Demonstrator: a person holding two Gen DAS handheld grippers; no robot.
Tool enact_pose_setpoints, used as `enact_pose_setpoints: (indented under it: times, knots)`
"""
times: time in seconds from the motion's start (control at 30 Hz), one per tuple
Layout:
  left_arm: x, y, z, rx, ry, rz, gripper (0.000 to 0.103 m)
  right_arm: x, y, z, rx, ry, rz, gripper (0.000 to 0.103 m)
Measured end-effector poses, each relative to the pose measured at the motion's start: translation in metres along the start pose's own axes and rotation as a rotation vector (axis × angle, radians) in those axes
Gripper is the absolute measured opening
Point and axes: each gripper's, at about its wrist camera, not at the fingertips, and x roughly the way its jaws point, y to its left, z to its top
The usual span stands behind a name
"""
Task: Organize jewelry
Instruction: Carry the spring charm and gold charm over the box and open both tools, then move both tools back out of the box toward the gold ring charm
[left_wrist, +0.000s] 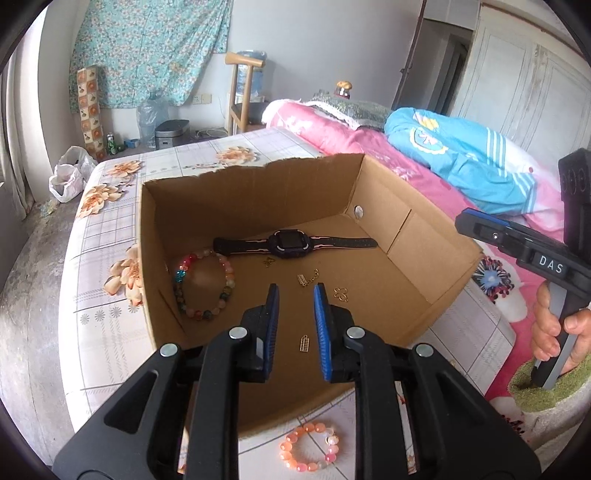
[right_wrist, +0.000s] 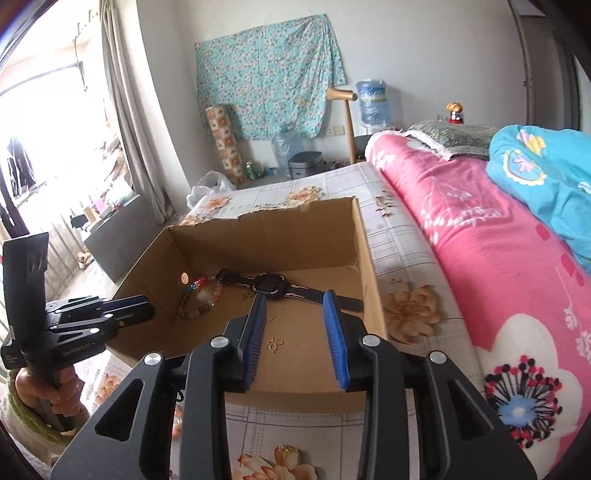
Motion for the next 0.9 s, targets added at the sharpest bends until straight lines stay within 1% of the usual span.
enact_pose_setpoints:
  times: [0.1, 0.13, 0.23, 0.3, 0.33, 0.37, 0.4, 0.47, 0.6, 0.63, 0.67, 0.7, 0.73, 0.9]
  knots:
    - [-0.018, -0.001, -0.007, 0.003, -0.029, -0.026, 0.021, -0.014, -0.002, -0.006, -0.01, -0.012, -0.019, 0.033]
    - [-0.024, -0.003, -0.01, 0.009, -0.04, -0.033, 0.023, -0.019, -0.003, -0.008, -0.013, -0.011, -0.025, 0.034]
    - [-0.04, -0.014, -0.021, 0.051, -0.068, -0.066, 0.029, -0.032, -0.007, -0.017, -0.011, -0.001, -0.027, 0.034]
    - [-0.048, -0.022, -0.028, 0.077, -0.069, -0.11, 0.038, -0.041, -0.01, -0.024, -0.009, 0.005, -0.042, 0.034]
    - [-0.05, -0.028, -0.032, 0.092, -0.061, -0.139, 0.046, -0.044, -0.011, -0.028, -0.008, 0.01, -0.047, 0.035]
    - [-0.051, -0.032, -0.035, 0.104, -0.055, -0.155, 0.053, -0.047, -0.013, -0.032, -0.001, 0.018, -0.055, 0.036]
    - [-0.052, -0.037, -0.038, 0.118, -0.049, -0.164, 0.055, -0.049, -0.015, -0.036, 0.007, 0.025, -0.063, 0.038]
    - [-0.048, -0.049, -0.044, 0.138, -0.025, -0.183, 0.059, -0.052, -0.019, -0.045, 0.021, 0.043, -0.071, 0.039]
    - [-0.03, -0.066, -0.054, 0.156, 0.04, -0.212, 0.062, -0.051, -0.025, -0.066, 0.05, 0.109, -0.102, 0.039]
    - [-0.023, -0.071, -0.057, 0.168, 0.069, -0.205, 0.064, -0.051, -0.026, -0.071, 0.057, 0.121, -0.106, 0.039]
    - [-0.017, -0.075, -0.058, 0.179, 0.092, -0.192, 0.071, -0.05, -0.028, -0.077, 0.071, 0.143, -0.108, 0.039]
    - [-0.012, -0.079, -0.061, 0.189, 0.113, -0.176, 0.072, -0.049, -0.03, -0.081, 0.082, 0.157, -0.108, 0.039]
    - [-0.004, -0.083, -0.064, 0.201, 0.141, -0.158, 0.072, -0.047, -0.031, -0.087, 0.093, 0.174, -0.108, 0.039]
    - [0.017, -0.086, -0.075, 0.196, 0.208, -0.154, 0.072, -0.036, -0.032, -0.106, 0.11, 0.242, -0.117, 0.039]
